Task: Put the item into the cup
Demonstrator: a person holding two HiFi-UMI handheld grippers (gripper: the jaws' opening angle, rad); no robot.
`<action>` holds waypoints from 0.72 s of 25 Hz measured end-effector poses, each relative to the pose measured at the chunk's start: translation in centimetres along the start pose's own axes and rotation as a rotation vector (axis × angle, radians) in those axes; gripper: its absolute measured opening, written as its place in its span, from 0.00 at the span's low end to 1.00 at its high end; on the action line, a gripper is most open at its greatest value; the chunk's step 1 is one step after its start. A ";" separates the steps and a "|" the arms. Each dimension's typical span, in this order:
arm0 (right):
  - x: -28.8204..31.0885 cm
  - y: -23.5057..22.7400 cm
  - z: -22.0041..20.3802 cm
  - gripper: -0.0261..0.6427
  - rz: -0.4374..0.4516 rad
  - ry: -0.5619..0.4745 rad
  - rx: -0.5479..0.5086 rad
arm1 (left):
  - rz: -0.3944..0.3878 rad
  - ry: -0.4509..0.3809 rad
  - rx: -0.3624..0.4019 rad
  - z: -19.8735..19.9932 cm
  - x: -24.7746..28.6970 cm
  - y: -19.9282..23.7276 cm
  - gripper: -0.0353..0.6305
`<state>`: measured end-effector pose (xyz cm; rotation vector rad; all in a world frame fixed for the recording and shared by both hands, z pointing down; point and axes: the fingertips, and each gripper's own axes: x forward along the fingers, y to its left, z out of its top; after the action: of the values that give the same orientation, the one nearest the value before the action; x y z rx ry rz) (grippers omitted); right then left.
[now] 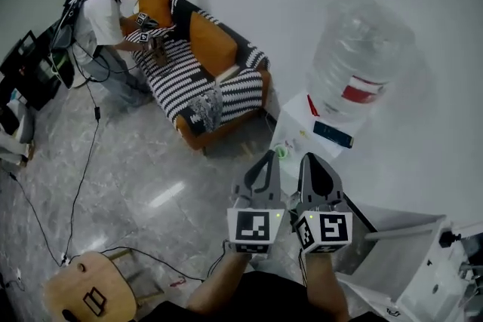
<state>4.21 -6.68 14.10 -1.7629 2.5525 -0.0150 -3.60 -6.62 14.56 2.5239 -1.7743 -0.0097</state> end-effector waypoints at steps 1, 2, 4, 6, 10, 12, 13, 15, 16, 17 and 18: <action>0.1 -0.1 0.8 0.05 0.002 -0.014 -0.014 | 0.004 -0.018 0.009 0.9 -0.1 -0.1 0.07; 0.1 -0.1 1.6 0.05 0.004 -0.028 -0.023 | 0.002 -0.034 0.026 1.6 -0.1 -0.3 0.07; 0.2 -0.2 2.9 0.05 0.009 -0.061 -0.014 | -0.011 -0.060 0.066 2.5 0.0 -0.5 0.07; 0.1 -0.4 3.8 0.05 0.017 -0.090 0.003 | -0.010 -0.072 0.081 3.4 -0.1 -0.8 0.07; 0.0 -0.7 3.8 0.05 0.036 -0.096 0.015 | -0.006 -0.047 0.081 3.4 0.5 -1.4 0.07; 0.3 -1.2 3.3 0.05 0.045 -0.083 0.027 | -0.031 -0.028 0.098 2.8 1.4 -1.9 0.07; 0.4 -1.4 3.1 0.05 0.047 -0.075 0.030 | -0.036 -0.024 0.104 2.6 1.8 -2.1 0.07; 0.7 -1.8 2.9 0.05 0.045 -0.063 0.023 | -0.036 -0.018 0.114 2.5 2.3 -2.2 0.07; 0.8 -2.0 2.9 0.05 0.043 -0.061 0.018 | -0.036 -0.015 0.117 2.4 2.5 -2.2 0.07; 1.0 -2.2 2.9 0.05 0.041 -0.060 0.015 | -0.036 -0.014 0.118 2.4 2.8 -2.2 0.07; 1.1 -2.4 2.9 0.05 0.040 -0.059 0.014 | -0.037 -0.014 0.119 2.4 3.0 -2.3 0.07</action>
<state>6.13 -8.52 11.27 -1.6808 2.5397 0.0205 -0.56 -8.75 12.10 2.6448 -1.7841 0.0790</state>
